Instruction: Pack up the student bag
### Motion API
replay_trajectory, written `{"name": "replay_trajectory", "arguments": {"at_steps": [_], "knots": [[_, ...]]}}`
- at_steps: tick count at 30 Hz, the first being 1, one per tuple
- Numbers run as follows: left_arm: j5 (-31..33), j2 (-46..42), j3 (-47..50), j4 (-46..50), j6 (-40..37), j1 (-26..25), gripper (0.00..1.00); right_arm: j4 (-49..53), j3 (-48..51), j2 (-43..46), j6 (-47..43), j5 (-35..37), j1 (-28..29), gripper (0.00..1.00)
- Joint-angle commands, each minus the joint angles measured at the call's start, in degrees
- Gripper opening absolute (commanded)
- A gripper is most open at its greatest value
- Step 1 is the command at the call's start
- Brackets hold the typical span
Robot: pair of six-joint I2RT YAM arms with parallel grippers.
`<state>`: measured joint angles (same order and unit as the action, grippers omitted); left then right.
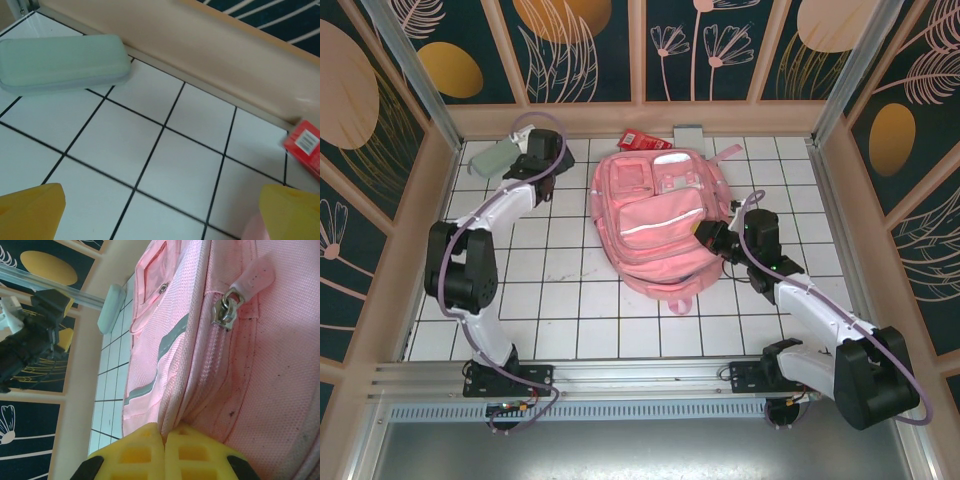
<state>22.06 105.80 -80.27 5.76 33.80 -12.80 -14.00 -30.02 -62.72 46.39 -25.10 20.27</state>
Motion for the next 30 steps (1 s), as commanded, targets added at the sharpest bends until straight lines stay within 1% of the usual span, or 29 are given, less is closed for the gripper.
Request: {"name": "replay_trajectory", "arguments": {"at_steps": [1, 5, 14, 19, 24, 30], "knots": [[-2.24, 2.58, -5.79, -2.27, 2.1, 3.6, 0.99, -4.39, 0.32, 1.21, -2.54, -3.35, 1.2, 0.0], [-5.83, 7.75, -12.24, -1.61, 2.06, 7.65, 0.99, -5.28, 0.01, 0.45, -2.72, -3.81, 1.18, 0.0], [-10.2, 18.65, -23.66, -0.6, 2.51, 14.39, 0.99, -6.48, -1.04, -1.89, -3.11, -4.34, 1.31, 0.0], [-11.43, 25.11, -31.55, 0.59, 1.79, 17.02, 0.99, -4.95, -1.62, -2.02, -3.43, -3.71, 1.35, 0.0], [-14.03, 32.16, -39.84, 0.7, 2.37, 19.65, 0.98, -3.25, -1.69, -2.41, -3.33, -2.25, 1.35, 0.0], [-14.13, 39.91, -48.43, 0.88, 2.32, 20.88, 0.98, -1.24, -3.0, -2.59, -2.98, -1.05, 1.48, 0.0]]}}
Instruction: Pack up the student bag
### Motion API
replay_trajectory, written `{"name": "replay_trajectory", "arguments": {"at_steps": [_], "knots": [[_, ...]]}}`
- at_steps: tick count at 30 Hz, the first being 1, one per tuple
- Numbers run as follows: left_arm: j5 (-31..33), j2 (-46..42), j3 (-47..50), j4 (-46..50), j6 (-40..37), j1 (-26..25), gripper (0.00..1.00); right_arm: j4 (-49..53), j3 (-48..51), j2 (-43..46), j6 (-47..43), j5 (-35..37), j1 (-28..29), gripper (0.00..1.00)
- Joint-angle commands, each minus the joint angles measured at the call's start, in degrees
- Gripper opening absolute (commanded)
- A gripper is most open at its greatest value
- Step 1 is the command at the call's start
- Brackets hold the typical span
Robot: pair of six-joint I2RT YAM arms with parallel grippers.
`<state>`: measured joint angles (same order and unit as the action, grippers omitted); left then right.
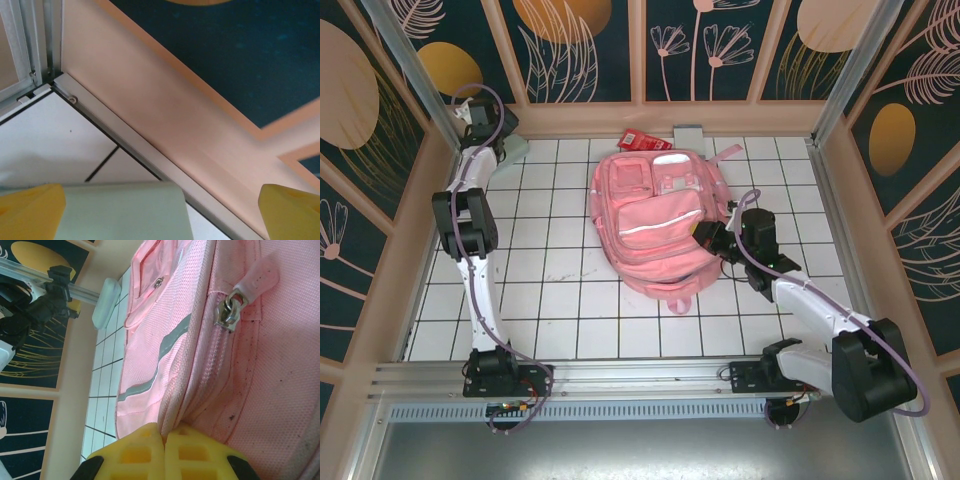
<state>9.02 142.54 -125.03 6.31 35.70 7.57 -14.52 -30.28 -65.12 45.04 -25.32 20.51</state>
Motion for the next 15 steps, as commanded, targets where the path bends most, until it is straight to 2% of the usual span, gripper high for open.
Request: {"name": "replay_trajectory", "arguments": {"at_steps": [1, 9, 15], "knots": [[-1.19, 4.11, -4.61, 0.29, 0.4, 0.69, 0.98, -0.32, -2.93, 0.01, -1.62, -0.5, 1.23, 0.0], [-2.11, 9.48, -9.31, 1.58, 3.81, 2.87, 0.98, 1.95, -2.94, 1.13, -1.07, 1.5, 1.62, 0.0], [-8.85, 9.21, -8.06, 5.21, 10.3, 3.24, 0.93, 0.15, -2.85, 0.4, -0.12, 1.49, 2.11, 0.0]]}}
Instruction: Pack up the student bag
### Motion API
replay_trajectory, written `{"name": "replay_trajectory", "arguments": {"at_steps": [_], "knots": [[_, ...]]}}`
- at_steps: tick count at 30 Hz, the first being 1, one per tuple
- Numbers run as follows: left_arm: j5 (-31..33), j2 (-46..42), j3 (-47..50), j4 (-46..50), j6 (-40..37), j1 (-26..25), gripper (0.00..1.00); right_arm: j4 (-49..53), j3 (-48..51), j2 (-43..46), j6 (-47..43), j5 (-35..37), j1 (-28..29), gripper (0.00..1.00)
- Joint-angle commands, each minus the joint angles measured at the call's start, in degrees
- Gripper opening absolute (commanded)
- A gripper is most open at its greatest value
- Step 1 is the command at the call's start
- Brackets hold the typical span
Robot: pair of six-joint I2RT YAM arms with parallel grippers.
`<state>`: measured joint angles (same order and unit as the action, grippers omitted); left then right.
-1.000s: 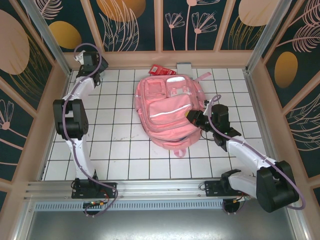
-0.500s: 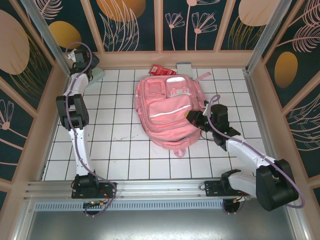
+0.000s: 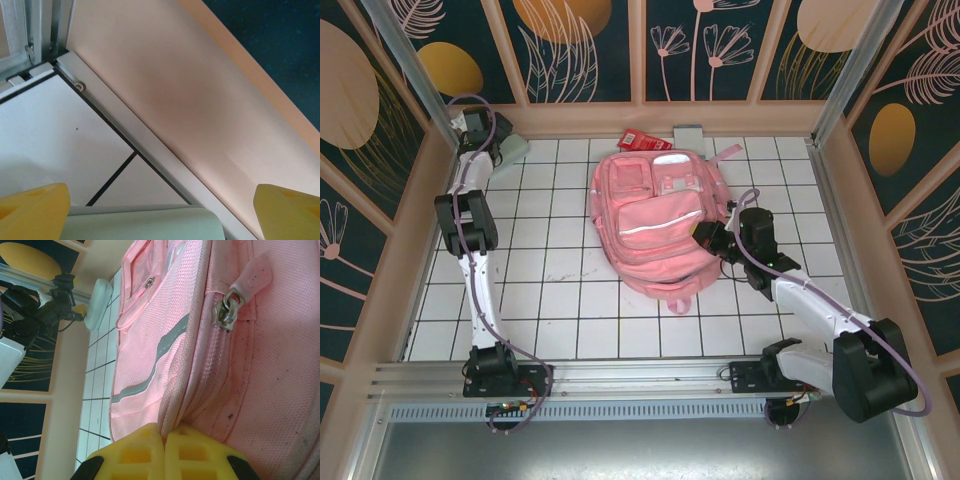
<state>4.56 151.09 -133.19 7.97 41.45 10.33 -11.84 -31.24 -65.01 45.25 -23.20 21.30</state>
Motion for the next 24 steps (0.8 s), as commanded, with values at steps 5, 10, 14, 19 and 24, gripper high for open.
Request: {"name": "replay_trajectory", "arguments": {"at_steps": [5, 10, 14, 19, 24], "knots": [[-7.77, -5.57, 11.71, 2.15, 7.35, 0.4, 0.9, -3.17, -2.32, 0.28, -0.59, -0.7, 2.32, 0.0], [-9.18, -17.26, 31.03, -6.04, 9.79, 0.15, 0.91, -3.52, -1.83, 1.42, -1.04, -0.72, 2.99, 0.0], [-8.83, -26.09, 44.89, -10.67, 12.21, -0.59, 0.91, -4.29, -0.94, 2.58, -1.23, -0.94, 3.47, 0.0], [-4.35, -36.14, 58.07, -14.15, 15.12, -3.75, 0.9, -4.91, 0.1, 4.07, -1.49, -1.45, 3.83, 0.0], [2.92, -45.15, 66.08, -15.11, 12.35, -7.95, 0.92, -4.68, 1.0, 5.74, -2.11, -1.14, 3.88, 0.0]]}}
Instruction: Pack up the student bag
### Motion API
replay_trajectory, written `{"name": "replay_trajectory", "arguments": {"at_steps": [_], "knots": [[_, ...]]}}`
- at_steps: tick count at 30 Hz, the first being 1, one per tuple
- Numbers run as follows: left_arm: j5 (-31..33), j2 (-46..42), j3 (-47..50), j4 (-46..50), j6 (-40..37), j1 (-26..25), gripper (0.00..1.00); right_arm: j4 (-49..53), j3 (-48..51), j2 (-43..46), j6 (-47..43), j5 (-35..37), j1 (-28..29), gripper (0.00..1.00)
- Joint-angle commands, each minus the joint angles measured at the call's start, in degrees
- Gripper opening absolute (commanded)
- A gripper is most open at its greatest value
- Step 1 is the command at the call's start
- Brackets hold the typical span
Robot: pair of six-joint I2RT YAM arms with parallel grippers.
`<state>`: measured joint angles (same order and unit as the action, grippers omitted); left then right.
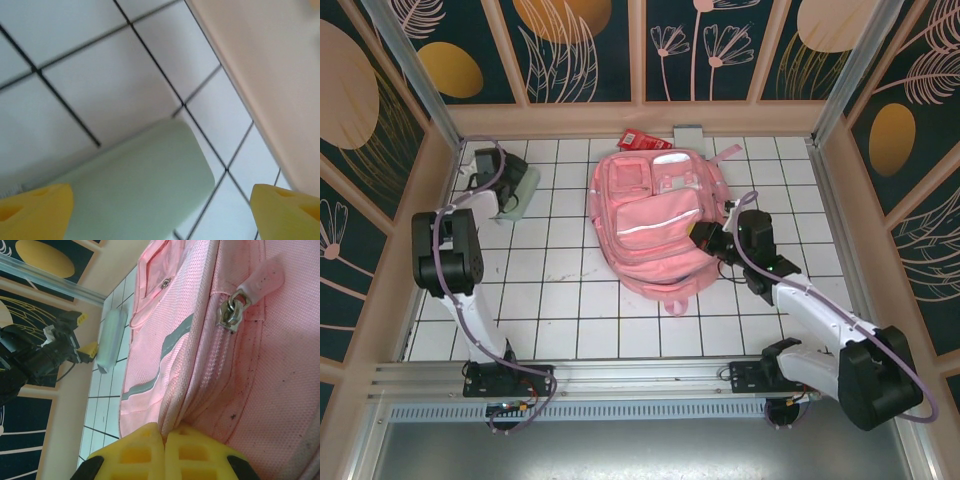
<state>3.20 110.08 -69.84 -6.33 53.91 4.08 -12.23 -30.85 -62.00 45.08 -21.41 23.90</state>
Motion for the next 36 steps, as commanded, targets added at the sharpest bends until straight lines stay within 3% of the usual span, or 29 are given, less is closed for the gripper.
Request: {"name": "replay_trajectory", "arguments": {"at_steps": [1, 11, 17, 22, 26, 36], "knots": [[4.74, -4.91, 3.28, -0.69, -0.45, -1.7, 0.92, -4.39, 0.79, 2.95, -1.97, -2.98, 1.19, 0.0], [12.71, 2.14, -10.88, 12.43, -29.12, -1.7, 0.92, -4.37, 1.54, 5.17, -2.51, -2.91, 1.06, 0.0], [9.1, 5.33, -13.15, 15.82, -44.27, -1.7, 0.96, -5.09, 1.77, 5.13, -2.6, -3.63, 1.06, 0.0], [4.48, 6.54, -13.96, 16.33, -47.86, -1.7, 0.99, -4.35, 1.25, 5.7, -2.67, -3.84, 0.97, 0.0], [6.14, 9.01, -16.64, 19.04, -49.33, -1.77, 0.98, -3.85, 1.39, 6.5, -2.87, -3.48, 0.8, 0.0], [3.39, 11.3, -15.03, 19.4, -52.25, -3.11, 0.99, -4.21, 2.07, 6.45, -2.51, -4.28, -0.08, 0.0]]}}
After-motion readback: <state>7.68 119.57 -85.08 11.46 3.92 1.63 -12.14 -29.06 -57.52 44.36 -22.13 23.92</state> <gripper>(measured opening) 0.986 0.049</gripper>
